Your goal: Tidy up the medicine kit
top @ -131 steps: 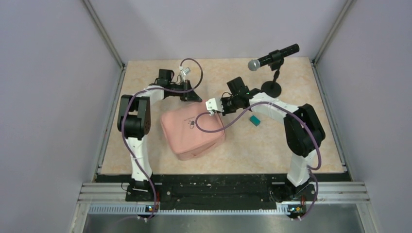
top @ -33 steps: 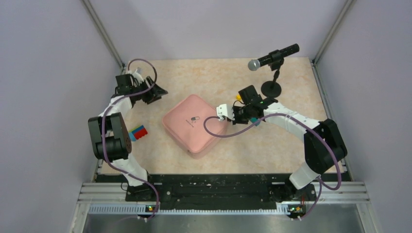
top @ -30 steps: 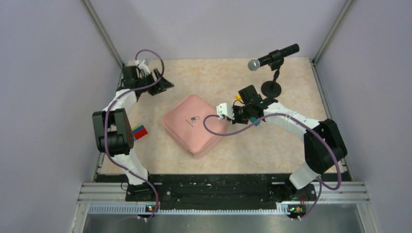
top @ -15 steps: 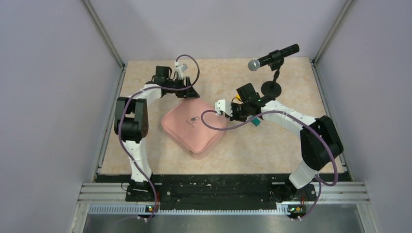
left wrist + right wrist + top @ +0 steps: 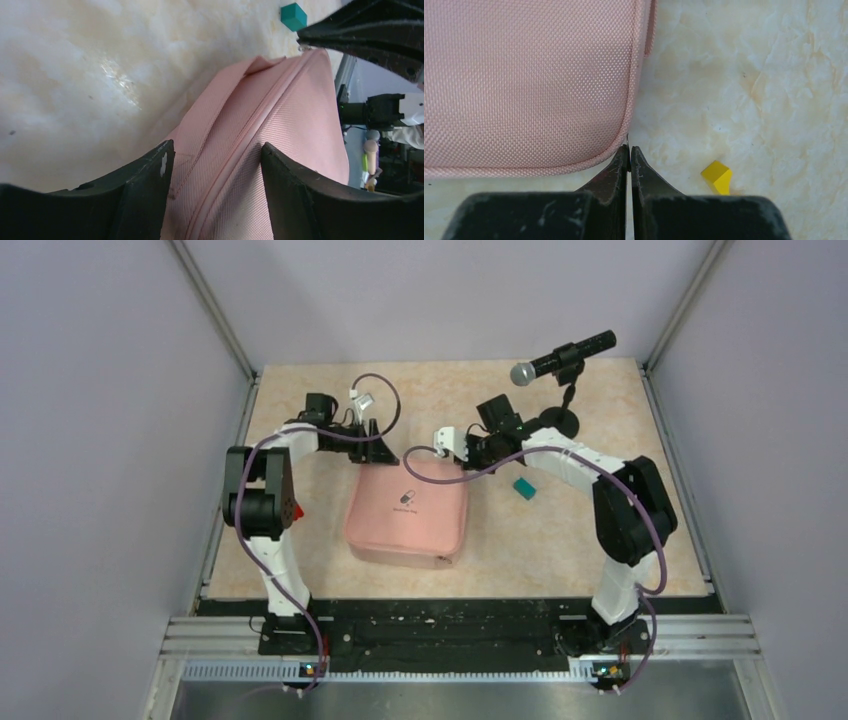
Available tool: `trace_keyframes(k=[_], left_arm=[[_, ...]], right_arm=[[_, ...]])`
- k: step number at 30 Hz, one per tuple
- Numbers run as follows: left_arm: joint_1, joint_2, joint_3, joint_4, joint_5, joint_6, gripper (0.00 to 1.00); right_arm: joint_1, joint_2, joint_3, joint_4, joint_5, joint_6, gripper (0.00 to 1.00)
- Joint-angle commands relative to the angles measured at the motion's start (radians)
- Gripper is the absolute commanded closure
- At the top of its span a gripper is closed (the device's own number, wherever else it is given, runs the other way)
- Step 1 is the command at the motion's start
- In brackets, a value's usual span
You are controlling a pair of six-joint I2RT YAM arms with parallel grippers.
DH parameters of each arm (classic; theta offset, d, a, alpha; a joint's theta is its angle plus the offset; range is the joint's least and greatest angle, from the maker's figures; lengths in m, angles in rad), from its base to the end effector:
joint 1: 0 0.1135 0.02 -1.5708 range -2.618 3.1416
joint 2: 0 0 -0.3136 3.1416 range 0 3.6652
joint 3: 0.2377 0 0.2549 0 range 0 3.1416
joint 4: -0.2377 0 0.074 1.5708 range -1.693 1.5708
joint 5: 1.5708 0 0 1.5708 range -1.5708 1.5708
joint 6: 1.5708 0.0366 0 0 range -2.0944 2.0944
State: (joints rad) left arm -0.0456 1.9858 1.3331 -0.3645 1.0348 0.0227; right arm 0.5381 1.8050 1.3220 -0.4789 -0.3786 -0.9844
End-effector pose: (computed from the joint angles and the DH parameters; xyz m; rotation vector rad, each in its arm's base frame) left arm 0.4266 -0.0510 0.2189 0.4497 2.2836 -1.3150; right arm 0.3381 0.2176 0.2680 -1.8001 1.6750 0.2879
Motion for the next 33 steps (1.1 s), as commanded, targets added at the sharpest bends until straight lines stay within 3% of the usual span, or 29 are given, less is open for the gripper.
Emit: trace_keyframes(k=[1,3,5,7,10,11,14,20,24,30,33], left_arm=[[-0.016,-0.041,-0.046,-0.104,0.063,0.092,0.32],[-0.016,-0.049,-0.060,-0.114,0.058,0.120,0.35],[-0.016,-0.049,-0.060,-0.140,0.051,0.158,0.45],[-0.016,-0.045,-0.047,-0.189,0.056,0.204,0.62],[-0.006,-0.052,-0.033,-0.243,0.047,0.232,0.97],[0.004,-0.059,-0.030,-0.246,0.044,0.229,1.00],[0.062,-0.091,-0.041,-0.219,0.037,0.193,1.00],[0.230,-0.187,-0.150,0.039,-0.050,-0.043,1.00],[0.243,-0.249,-0.224,0.110,-0.134,-0.066,1.00],[0.243,-0.332,-0.392,0.368,-0.315,-0.361,1.00],[0.232,-0.338,-0.403,0.379,-0.300,-0.369,1.00]], right_arm=[[-0.015,0.052,0.093,0.044,-0.003,-0.014,1.00],[-0.014,0.069,0.114,0.040,-0.007,-0.014,1.00],[-0.014,0.078,0.122,0.037,-0.007,-0.014,1.00],[-0.014,0.078,0.122,0.034,-0.002,-0.023,1.00],[-0.026,0.064,0.109,0.019,-0.002,-0.036,1.00],[-0.033,0.054,0.105,0.007,-0.003,-0.039,1.00],[-0.065,0.015,0.075,-0.015,-0.016,-0.058,1.00],[-0.093,-0.113,-0.067,-0.112,-0.065,-0.168,1.00],[-0.086,-0.194,-0.177,-0.125,-0.107,-0.174,1.00],[0.032,-0.313,-0.321,-0.146,-0.183,-0.116,1.00],[0.083,-0.349,-0.375,-0.107,-0.184,-0.044,1.00]])
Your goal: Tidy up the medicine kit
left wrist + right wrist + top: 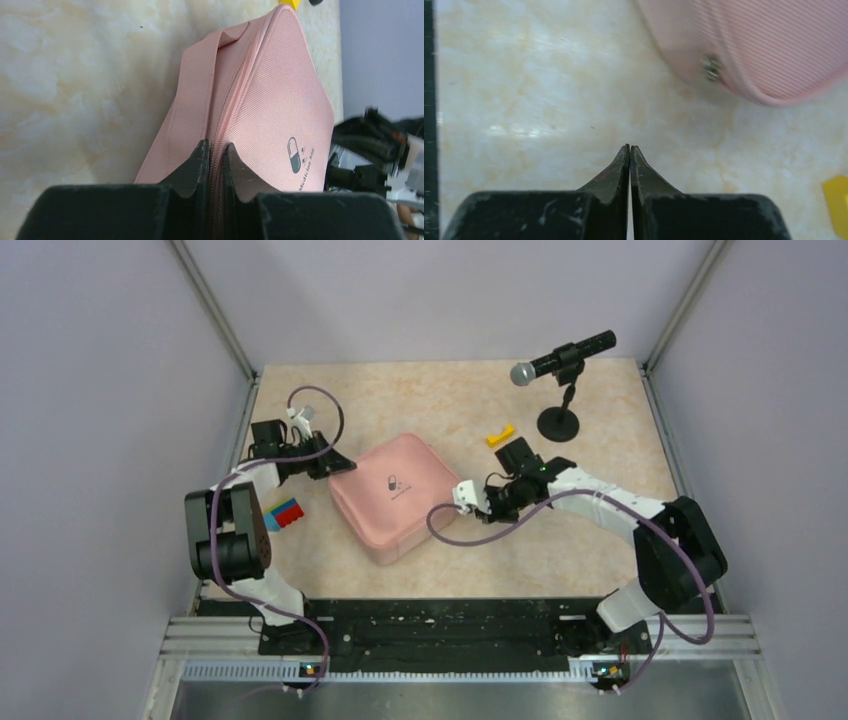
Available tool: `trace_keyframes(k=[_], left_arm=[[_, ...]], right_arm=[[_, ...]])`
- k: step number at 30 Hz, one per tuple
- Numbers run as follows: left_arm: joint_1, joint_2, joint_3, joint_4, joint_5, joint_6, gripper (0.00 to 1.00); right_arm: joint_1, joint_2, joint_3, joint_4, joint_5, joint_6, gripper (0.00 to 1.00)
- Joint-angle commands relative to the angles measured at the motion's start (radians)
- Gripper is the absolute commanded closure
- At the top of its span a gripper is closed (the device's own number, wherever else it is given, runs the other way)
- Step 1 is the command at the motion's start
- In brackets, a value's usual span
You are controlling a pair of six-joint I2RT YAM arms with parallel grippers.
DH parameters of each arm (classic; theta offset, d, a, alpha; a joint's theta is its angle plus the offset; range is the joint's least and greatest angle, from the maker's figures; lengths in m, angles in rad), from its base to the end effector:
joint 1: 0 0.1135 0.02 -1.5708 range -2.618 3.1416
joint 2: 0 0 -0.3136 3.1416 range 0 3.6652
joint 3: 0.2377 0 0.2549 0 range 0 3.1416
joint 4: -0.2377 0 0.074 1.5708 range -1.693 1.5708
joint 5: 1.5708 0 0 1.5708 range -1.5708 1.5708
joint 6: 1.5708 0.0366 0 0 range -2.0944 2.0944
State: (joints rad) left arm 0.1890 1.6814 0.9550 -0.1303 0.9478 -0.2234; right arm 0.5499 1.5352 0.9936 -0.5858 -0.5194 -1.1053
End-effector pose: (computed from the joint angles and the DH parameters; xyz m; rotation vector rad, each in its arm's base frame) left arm 0.3416 0.0351 0.2335 -0.0386 2.2488 -1.1470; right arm 0.2441 0.1709 0.2551 -1.9707 1.6047 0.4914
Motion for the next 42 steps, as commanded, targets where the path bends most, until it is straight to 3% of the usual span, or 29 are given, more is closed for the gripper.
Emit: trace_keyframes(k=[1,4,5,8,11,12,15,16,20,23,26,32,37,42], left_arm=[[-0.003,-0.021,-0.012,0.119,-0.176,-0.103,1.00],[-0.012,0.034,0.070,-0.028,-0.058,0.034,1.00],[-0.026,0.046,0.110,-0.098,-0.066,0.111,0.93],[-0.042,0.038,0.167,-0.105,-0.119,0.188,0.51],[-0.070,0.041,0.254,-0.044,-0.149,0.136,0.28],[-0.090,0.071,0.308,-0.070,-0.172,0.138,0.25],[-0.156,0.180,0.466,-0.167,-0.142,0.155,0.24],[-0.178,0.210,0.499,-0.167,-0.124,0.150,0.24],[-0.259,0.320,0.579,-0.192,-0.080,0.175,0.26],[-0.289,0.362,0.608,-0.238,-0.074,0.212,0.30],[-0.299,0.361,0.588,-0.247,-0.034,0.214,0.38],[-0.340,0.329,0.513,-0.237,0.115,0.210,0.59],[-0.420,0.287,0.486,-0.337,0.181,0.316,0.60],[-0.438,0.272,0.480,-0.373,0.185,0.342,0.60]], right_arm=[[0.069,-0.090,-0.053,0.042,-0.027,0.126,1.00],[0.025,-0.103,-0.026,0.126,-0.021,0.209,0.98],[-0.005,-0.099,0.004,0.154,-0.032,0.237,0.93],[-0.053,-0.058,0.102,0.172,-0.082,0.271,0.81],[-0.075,-0.007,0.166,0.179,-0.100,0.277,0.68],[-0.080,0.008,0.168,0.211,-0.102,0.288,0.61],[-0.079,0.080,0.175,0.283,-0.153,0.263,0.39],[-0.073,0.120,0.194,0.278,-0.159,0.258,0.38],[-0.040,0.220,0.226,0.255,-0.153,0.202,0.44],[0.026,0.211,0.201,0.207,-0.129,0.117,0.54],[0.070,0.156,0.184,0.180,-0.199,0.157,0.62],[0.044,0.043,0.076,0.202,-0.288,0.297,0.61],[-0.098,0.072,0.094,0.183,-0.317,0.215,0.53],[-0.111,0.139,0.126,0.176,-0.347,0.034,0.48]])
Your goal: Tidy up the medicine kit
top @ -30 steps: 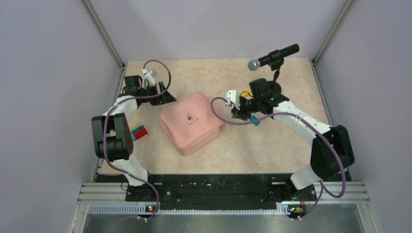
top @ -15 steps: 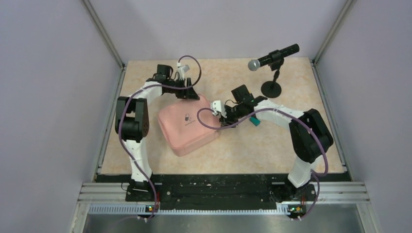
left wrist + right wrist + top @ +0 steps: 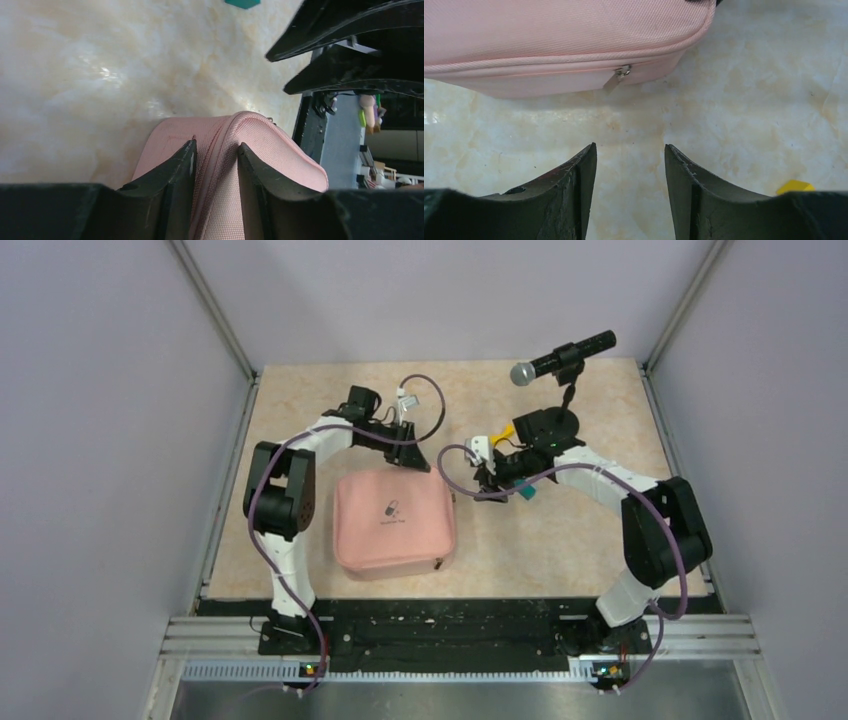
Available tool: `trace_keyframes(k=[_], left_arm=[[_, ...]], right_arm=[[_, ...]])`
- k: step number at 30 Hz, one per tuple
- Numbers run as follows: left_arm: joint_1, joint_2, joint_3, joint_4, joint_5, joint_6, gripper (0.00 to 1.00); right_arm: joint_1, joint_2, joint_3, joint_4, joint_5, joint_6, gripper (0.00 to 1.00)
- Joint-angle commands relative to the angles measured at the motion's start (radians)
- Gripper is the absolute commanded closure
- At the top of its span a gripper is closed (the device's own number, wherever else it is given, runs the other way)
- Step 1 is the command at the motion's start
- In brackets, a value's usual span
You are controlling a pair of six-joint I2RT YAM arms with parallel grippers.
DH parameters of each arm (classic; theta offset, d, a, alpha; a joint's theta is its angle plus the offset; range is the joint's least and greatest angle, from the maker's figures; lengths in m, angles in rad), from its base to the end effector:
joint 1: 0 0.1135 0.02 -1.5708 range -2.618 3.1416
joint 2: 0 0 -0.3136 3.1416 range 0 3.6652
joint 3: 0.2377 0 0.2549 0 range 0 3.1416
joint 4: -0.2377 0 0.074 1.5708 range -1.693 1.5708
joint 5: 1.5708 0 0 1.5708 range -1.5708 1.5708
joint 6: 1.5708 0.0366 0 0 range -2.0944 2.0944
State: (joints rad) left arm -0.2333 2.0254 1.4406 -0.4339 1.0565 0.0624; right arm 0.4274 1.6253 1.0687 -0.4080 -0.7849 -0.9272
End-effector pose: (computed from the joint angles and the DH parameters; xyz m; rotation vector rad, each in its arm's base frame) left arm 0.4262 -0.1340 0.2302 0.7247 2.2493 -1.4120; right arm 0.2951 0.1628 0.2646 -1.6560 1.5890 0.7368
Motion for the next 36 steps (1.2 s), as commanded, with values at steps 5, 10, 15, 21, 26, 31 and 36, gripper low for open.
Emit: trace_keyframes(k=[5,10,15,21,26,31,36], left_arm=[[-0.015,-0.066,0.022,-0.156,0.076,0.118,0.60],[-0.015,-0.071,0.009,-0.158,0.067,0.111,0.61],[-0.015,-0.067,0.004,-0.145,0.072,0.098,0.62],[-0.016,-0.066,0.007,-0.140,0.072,0.096,0.62],[-0.017,-0.063,0.005,-0.140,0.066,0.096,0.62],[-0.017,-0.053,0.009,-0.140,0.069,0.098,0.65],[-0.005,-0.053,0.015,-0.142,0.028,0.101,0.80]], right_arm=[[0.039,0.116,0.110,0.001,-0.121,-0.158,0.47],[0.079,0.155,0.152,-0.049,-0.158,-0.178,0.48],[0.102,0.160,0.139,-0.057,-0.172,-0.172,0.50],[0.122,0.181,0.136,-0.021,-0.173,-0.118,0.57],[0.127,0.195,0.129,0.106,-0.179,0.038,0.66],[0.135,0.200,0.124,0.141,-0.177,0.093,0.98],[0.134,0.138,0.116,0.054,-0.067,0.062,1.00]])
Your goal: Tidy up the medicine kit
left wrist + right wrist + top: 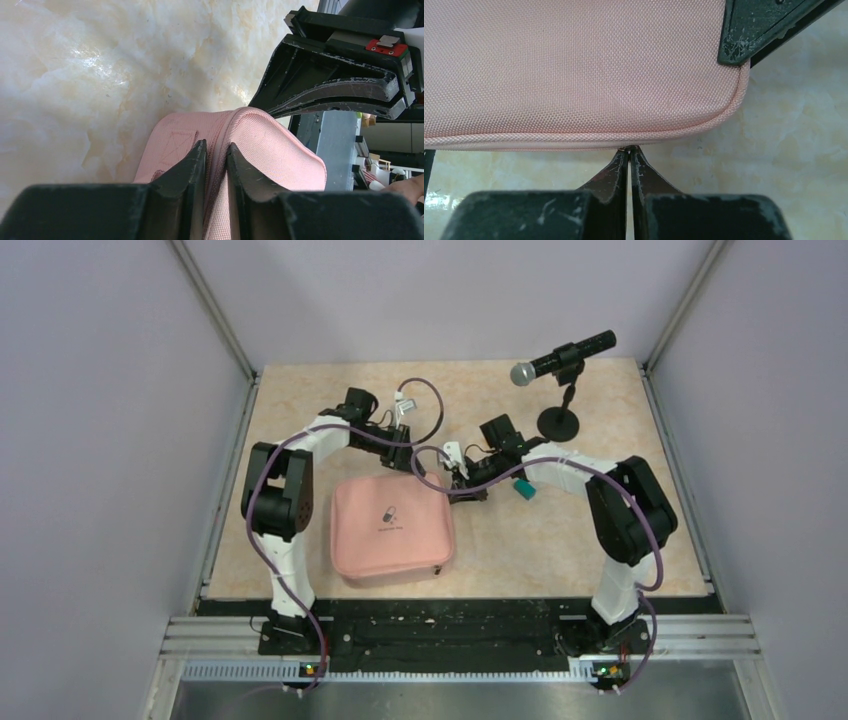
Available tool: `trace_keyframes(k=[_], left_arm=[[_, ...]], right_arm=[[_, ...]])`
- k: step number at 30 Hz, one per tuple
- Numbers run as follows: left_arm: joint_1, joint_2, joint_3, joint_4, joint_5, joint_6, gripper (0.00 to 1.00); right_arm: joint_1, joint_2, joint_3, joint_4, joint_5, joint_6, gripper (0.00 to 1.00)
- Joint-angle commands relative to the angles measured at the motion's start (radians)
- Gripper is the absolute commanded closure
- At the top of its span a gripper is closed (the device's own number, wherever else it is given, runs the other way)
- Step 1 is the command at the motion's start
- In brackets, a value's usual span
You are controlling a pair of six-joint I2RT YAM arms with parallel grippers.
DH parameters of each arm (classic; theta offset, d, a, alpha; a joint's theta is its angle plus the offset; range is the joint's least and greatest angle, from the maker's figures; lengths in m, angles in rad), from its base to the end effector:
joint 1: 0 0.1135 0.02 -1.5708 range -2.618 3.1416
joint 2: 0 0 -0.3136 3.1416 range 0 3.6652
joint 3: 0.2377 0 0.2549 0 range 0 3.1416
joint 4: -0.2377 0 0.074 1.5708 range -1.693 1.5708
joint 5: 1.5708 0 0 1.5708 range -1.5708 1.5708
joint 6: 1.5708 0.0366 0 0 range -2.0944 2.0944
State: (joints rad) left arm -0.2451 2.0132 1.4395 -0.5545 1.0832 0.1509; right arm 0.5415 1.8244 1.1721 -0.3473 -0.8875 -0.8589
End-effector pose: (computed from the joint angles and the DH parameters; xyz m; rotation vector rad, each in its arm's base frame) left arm 0.4131 -0.1367 0.2305 0.7850 2.2729 -1.4572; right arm 0.3149 0.2225 0.2327 -1.7138 1.5397 0.9651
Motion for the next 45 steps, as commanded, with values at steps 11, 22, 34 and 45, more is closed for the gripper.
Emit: trace_keyframes(k=[11,22,34,45], left_arm=[[0.165,-0.016,0.085,0.143,-0.136,-0.144,1.00],[0.282,0.021,0.223,0.169,-0.326,-0.196,1.00],[0.260,-0.092,0.064,0.327,-0.042,-0.384,0.43],[0.049,0.057,0.191,0.015,-0.095,0.001,0.34]], right_arm=[[0.027,-0.198,-0.038,-0.342,0.181,-0.211,1.00],[0.048,-0.251,-0.061,-0.422,0.212,-0.214,1.00],[0.049,-0.252,-0.089,-0.266,0.236,0.023,1.00],[0.044,-0.203,-0.020,-0.182,0.367,-0.119,1.00]])
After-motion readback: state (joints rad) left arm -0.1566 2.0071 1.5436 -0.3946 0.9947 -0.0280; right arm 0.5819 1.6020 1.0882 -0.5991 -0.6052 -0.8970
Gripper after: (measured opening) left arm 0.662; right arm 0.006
